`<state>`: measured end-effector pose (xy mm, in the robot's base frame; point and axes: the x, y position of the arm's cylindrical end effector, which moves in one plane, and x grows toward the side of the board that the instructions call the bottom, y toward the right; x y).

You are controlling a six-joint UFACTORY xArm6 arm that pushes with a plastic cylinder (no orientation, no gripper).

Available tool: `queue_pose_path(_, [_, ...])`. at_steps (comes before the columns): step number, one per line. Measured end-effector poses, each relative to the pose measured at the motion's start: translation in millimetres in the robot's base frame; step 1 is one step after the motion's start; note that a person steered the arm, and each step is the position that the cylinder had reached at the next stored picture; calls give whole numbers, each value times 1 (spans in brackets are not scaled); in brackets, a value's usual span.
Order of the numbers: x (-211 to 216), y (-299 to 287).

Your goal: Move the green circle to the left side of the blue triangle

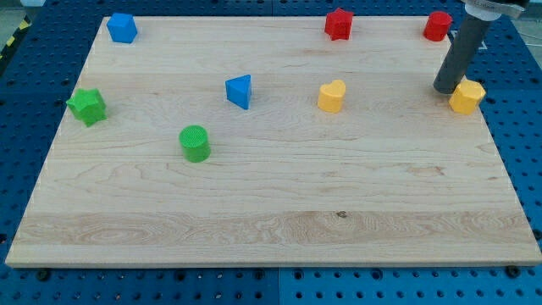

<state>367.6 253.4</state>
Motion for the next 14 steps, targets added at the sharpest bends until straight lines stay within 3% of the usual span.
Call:
queue_pose_path(4, [-8, -39])
queue_pose_path(6, [-1, -99])
queue_pose_path(9, [76, -170])
queue_pose_path(10, [80, -198])
queue_pose_path(14, [38, -368])
